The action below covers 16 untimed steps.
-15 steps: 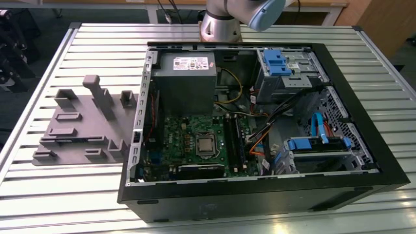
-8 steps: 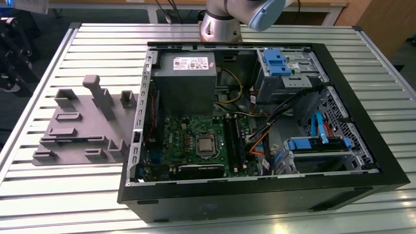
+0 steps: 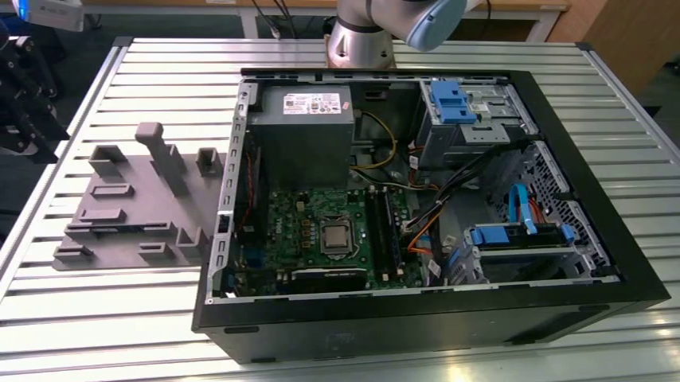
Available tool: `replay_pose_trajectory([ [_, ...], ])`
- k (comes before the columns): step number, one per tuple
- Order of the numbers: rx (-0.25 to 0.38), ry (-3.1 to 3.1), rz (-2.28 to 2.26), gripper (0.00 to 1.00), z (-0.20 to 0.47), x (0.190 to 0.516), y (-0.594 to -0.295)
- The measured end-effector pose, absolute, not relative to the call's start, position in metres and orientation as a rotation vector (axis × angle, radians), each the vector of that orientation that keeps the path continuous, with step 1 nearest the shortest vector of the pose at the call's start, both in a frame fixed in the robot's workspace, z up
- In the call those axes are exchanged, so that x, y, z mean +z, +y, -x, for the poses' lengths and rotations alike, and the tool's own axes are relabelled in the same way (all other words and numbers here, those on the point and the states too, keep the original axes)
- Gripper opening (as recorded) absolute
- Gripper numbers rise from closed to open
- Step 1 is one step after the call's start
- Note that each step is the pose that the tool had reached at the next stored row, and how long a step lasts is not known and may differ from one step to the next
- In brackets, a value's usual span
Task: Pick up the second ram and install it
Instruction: 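Pick up the second ram and move it above second insertion slot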
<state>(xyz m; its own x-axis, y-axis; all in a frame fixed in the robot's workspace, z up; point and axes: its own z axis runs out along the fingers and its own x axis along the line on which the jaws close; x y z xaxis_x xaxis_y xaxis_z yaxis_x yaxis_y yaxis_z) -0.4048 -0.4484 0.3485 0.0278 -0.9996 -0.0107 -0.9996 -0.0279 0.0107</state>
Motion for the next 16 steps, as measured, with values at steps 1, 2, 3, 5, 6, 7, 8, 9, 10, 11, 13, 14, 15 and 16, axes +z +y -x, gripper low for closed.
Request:
replay_pose_trajectory([
  [1,-0.024,-2.190,-2.252,0.41,0.405,0.348,-0.448],
  [2,-0.024,-2.190,-2.252,0.41,0.405,0.348,-0.448],
  [3,-0.024,-2.190,-2.252,0.41,0.405,0.348,-0.448],
  [5,-0.024,-2.190,-2.252,0.41,0.405,0.347,-0.448],
  [6,-0.024,-2.190,-2.252,0.41,0.405,0.346,-0.448],
  [7,-0.024,-2.190,-2.252,0.41,0.405,0.345,-0.448],
  [8,-0.024,-2.190,-2.252,0.41,0.405,0.344,-0.448],
  [9,-0.024,-2.190,-2.252,0.41,0.405,0.344,-0.448],
  [10,-0.024,-2.190,-2.252,0.41,0.405,0.343,-0.448],
  [11,-0.024,-2.190,-2.252,0.41,0.405,0.342,-0.448],
  [13,-0.024,-2.190,-2.252,0.41,0.405,0.340,-0.448],
  [14,-0.024,-2.190,-2.252,0.41,0.405,0.339,-0.448],
  [15,-0.024,-2.190,-2.252,0.41,0.405,0.338,-0.448],
  [16,-0.024,-2.190,-2.252,0.41,0.405,0.337,-0.448],
])
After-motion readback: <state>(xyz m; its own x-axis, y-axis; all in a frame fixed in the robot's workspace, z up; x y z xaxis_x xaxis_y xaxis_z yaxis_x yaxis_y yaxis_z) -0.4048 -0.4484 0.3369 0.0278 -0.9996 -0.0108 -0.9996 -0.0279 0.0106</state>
